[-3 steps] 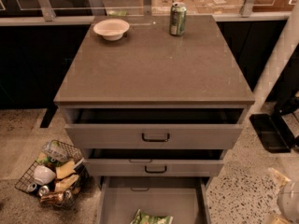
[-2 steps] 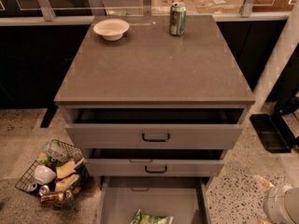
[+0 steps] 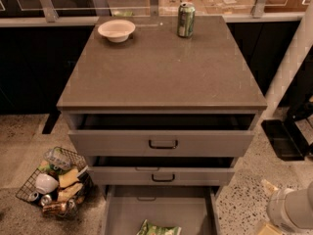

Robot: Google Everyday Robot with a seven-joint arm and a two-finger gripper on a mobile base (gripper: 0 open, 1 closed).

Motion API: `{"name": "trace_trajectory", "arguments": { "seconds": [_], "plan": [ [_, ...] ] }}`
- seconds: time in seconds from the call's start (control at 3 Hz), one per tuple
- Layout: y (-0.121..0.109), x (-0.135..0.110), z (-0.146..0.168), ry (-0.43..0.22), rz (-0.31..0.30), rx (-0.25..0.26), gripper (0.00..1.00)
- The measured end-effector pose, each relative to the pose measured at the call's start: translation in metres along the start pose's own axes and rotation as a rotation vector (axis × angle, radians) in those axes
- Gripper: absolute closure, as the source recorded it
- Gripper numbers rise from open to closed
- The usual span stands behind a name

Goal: Pick green jalapeno chip bag from bottom drawer and place on counter

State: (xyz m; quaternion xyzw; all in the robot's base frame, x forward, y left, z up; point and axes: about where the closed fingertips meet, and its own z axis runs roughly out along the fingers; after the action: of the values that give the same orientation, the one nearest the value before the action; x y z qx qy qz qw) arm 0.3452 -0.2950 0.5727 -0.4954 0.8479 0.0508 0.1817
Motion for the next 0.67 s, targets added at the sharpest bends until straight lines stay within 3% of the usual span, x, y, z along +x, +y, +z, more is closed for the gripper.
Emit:
{"name": "trace_trajectory", "arguments": {
  "seconds": [0.67],
  "plan": [
    [-0.018,-0.011,0.079,0.034,0.029,0.004,0.00]
  ]
}}
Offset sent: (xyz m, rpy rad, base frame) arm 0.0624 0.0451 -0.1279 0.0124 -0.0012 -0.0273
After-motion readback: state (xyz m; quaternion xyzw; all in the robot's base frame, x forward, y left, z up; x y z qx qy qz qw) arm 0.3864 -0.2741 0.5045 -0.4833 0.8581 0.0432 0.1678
